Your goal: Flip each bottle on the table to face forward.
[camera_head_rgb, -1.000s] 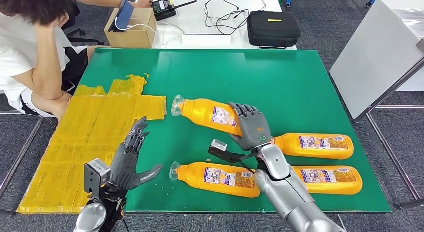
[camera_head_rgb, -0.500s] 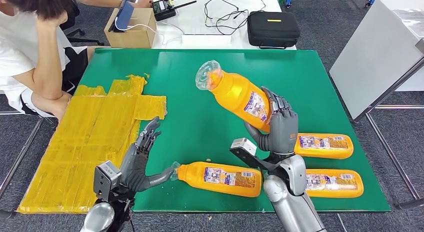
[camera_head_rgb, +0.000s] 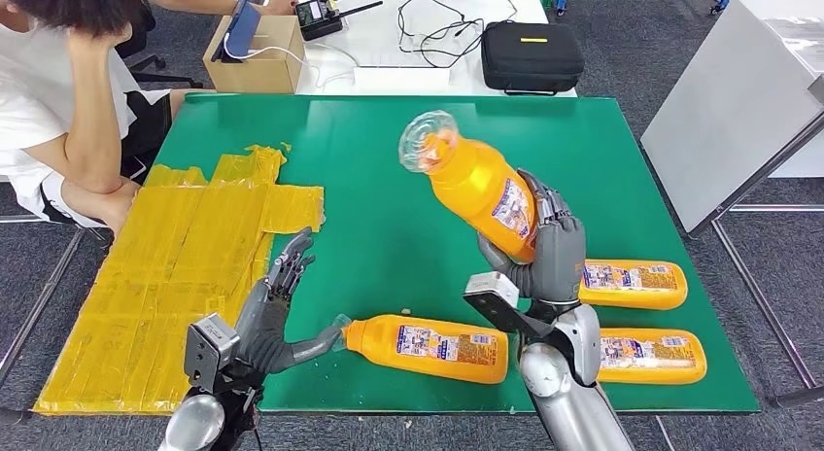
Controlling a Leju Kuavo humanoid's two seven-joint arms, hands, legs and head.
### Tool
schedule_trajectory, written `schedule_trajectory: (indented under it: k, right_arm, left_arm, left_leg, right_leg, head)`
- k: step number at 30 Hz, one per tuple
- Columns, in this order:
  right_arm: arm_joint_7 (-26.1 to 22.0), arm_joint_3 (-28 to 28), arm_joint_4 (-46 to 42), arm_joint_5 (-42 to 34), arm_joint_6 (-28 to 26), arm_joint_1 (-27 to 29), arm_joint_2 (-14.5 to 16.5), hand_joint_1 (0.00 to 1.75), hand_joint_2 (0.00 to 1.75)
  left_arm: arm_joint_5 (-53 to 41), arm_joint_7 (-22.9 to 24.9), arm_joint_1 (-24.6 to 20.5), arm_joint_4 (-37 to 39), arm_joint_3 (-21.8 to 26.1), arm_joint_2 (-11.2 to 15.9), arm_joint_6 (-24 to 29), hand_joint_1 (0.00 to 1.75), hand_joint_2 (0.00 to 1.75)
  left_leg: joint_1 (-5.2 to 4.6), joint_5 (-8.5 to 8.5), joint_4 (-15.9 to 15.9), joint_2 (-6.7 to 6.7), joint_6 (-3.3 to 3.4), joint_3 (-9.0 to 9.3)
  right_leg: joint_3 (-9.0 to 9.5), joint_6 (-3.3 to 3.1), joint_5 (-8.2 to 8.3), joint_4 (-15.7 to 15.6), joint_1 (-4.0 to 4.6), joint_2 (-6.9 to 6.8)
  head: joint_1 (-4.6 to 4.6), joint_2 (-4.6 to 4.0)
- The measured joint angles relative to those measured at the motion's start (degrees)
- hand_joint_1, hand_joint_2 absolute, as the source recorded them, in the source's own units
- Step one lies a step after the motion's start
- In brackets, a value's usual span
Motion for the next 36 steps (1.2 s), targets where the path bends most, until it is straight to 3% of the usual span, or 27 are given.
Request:
schedule_trajectory:
  k: [3, 5, 11, 15, 19, 36]
  right_arm:
    - [-4.7, -0.4, -3.2, -13.6, 11.9, 3.5, 0.4, 1.75, 1.75]
    - [-7.4, -0.4, -4.5, -18.6, 18.7, 6.1, 0.9, 1.75, 1.75]
    - [-9.6, 6.0, -2.2, -19.0, 27.4, 9.6, 3.5, 1.75, 1.75]
    - [-11.7, 12.9, 4.9, -19.4, 27.2, 8.5, 5.8, 1.75, 1.75]
    - [-11.9, 16.1, 8.2, -19.9, 26.6, 6.8, 6.3, 1.75, 1.75]
    - [-11.1, 20.1, 12.2, -20.0, 24.0, 4.1, 6.3, 1.75, 1.75]
  left_arm:
    - [0.2, 0.3, 0.0, -0.6, -1.2, 0.2, 0.8, 0.00, 1.75]
    - [0.4, 0.3, 0.0, -1.2, -2.1, 0.3, 1.3, 0.00, 1.75]
    - [1.6, 0.6, -1.6, -3.0, -4.8, 0.7, 1.9, 0.00, 1.75]
    - [2.9, 1.1, -3.1, -3.3, -6.1, 0.9, 2.2, 0.00, 1.75]
    - [3.8, 1.1, -3.4, -3.3, -6.4, 1.4, 2.4, 0.00, 1.75]
    - [4.6, 0.5, -3.8, -3.3, -9.0, 3.1, 0.8, 0.00, 1.75]
  left_leg:
    - [0.00, -0.02, 0.0, 0.01, 0.00, -0.02]
    - [0.00, -0.04, 0.0, 0.02, -0.02, -0.05]
    - [0.06, -0.06, 0.0, 0.07, -0.06, -0.08]
    - [0.11, 0.03, 0.0, 0.05, -0.15, -0.07]
    - [0.09, 0.06, 0.0, 0.06, -0.16, -0.07]
    - [0.05, 0.04, 0.0, 0.06, -0.16, -0.09]
  right_leg:
    - [-0.01, 0.00, 0.00, 0.0, 0.00, 0.00]
    - [-0.03, 0.00, -0.01, 0.0, 0.00, 0.00]
    - [-0.09, -0.05, -0.03, 0.0, 0.05, 0.03]
    - [-0.10, -0.08, -0.03, 0.0, 0.06, 0.02]
    - [-0.10, -0.07, -0.02, 0.0, 0.05, 0.03]
    - [-0.13, -0.06, -0.02, 0.0, 0.02, 0.03]
  head:
    - [0.00, 0.00]
    - [-0.01, 0.00]
    - [0.01, 0.00]
    - [-0.02, 0.00]
    - [0.01, 0.00]
    - [0.00, 0.00]
